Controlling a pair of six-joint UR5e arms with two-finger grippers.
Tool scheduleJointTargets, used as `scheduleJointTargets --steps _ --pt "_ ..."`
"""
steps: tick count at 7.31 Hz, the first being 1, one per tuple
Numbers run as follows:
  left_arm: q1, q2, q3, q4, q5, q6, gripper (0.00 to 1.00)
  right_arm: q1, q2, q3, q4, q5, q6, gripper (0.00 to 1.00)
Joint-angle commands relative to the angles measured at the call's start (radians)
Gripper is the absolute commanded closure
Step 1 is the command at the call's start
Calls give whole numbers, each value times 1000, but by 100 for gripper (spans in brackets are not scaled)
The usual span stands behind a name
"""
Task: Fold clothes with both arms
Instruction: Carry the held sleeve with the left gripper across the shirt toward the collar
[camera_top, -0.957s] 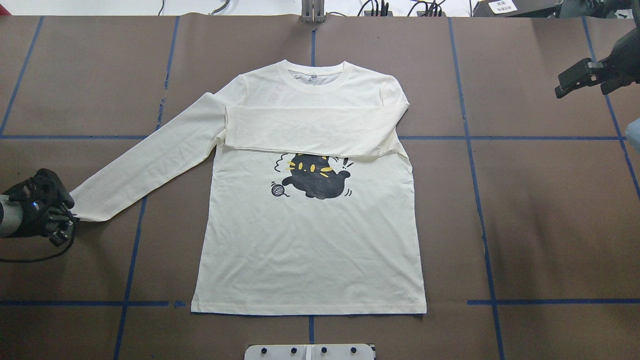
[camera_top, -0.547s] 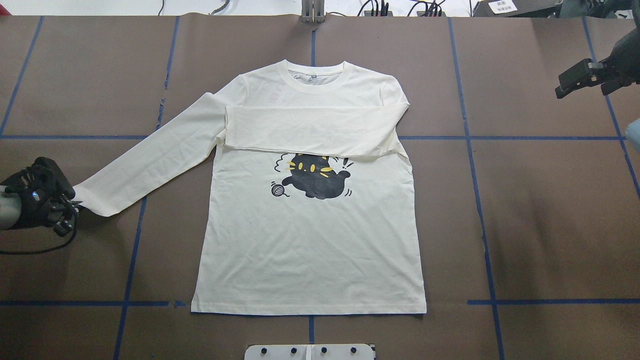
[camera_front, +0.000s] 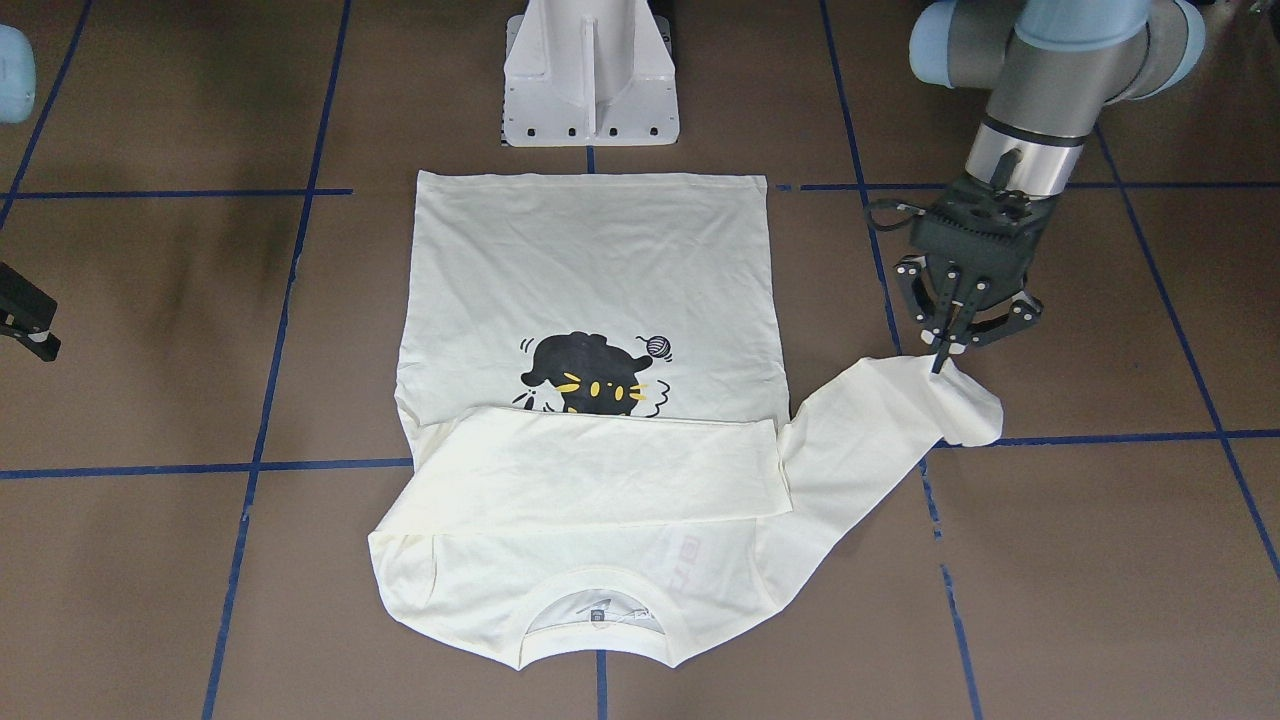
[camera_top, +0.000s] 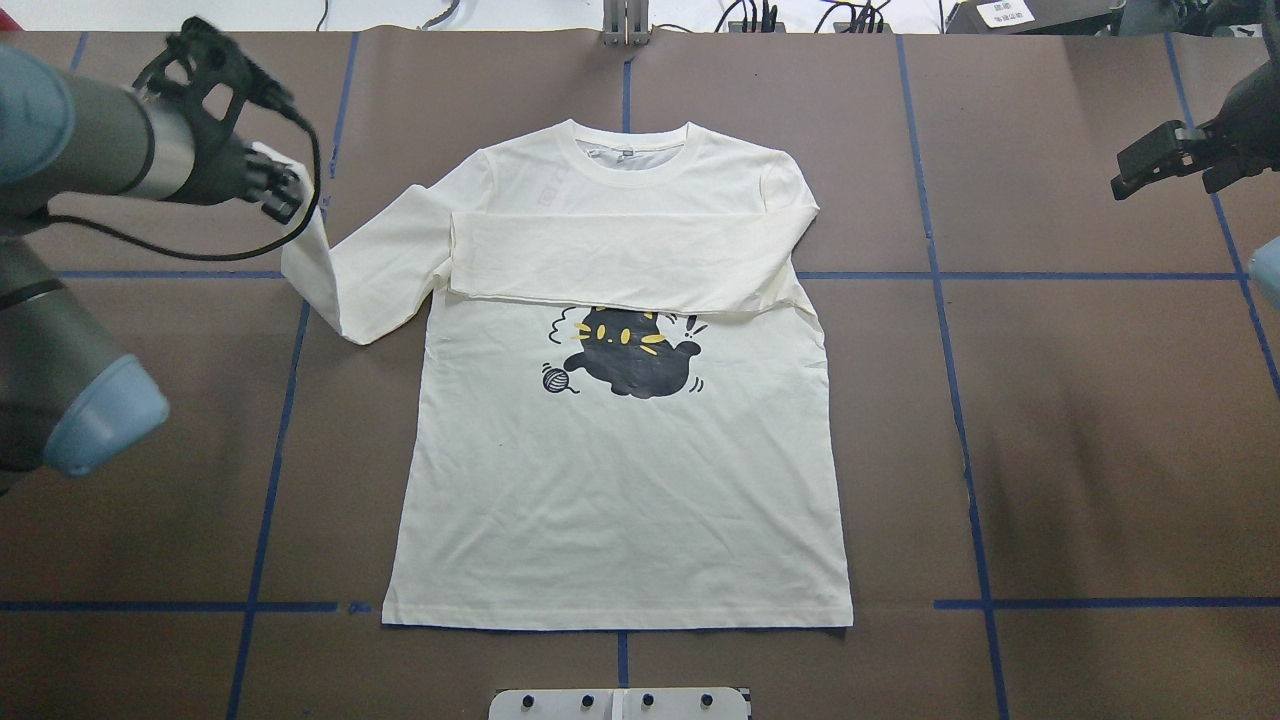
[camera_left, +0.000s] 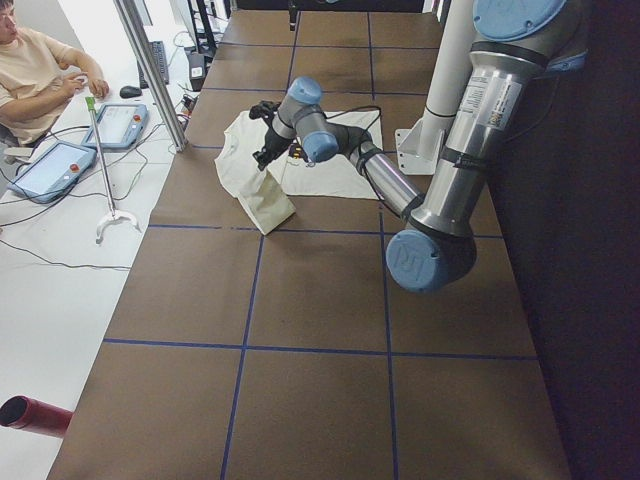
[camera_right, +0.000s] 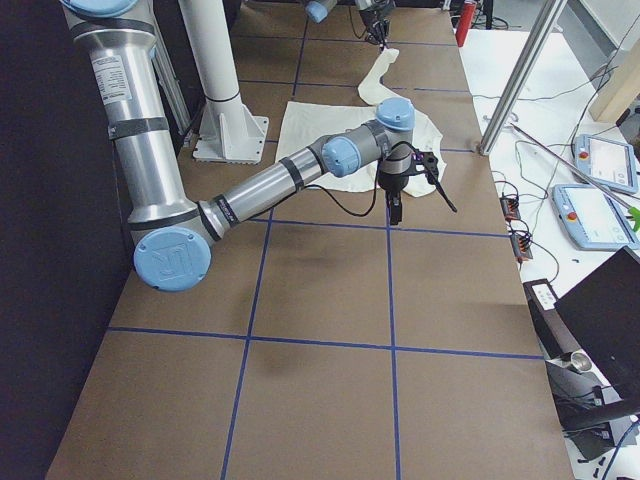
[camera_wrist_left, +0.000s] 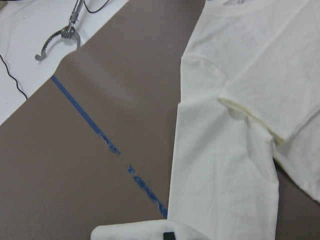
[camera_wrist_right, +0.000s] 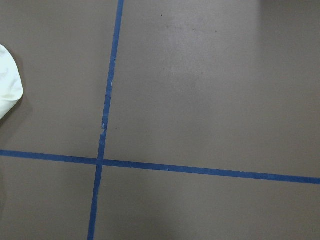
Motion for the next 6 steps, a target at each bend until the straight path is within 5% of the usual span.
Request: scheduleJointTargets --steps 1,5,6 --pt "17 -315 128 174 74 -251 100 0 1 -1 0 -2 5 0" --pt "295 -621 438 177 549 -454 100 11 1 -1 -2 -3 11 0" --pt "320 -662 510 172 561 -472 100 14 1 1 -6 -3 11 0"
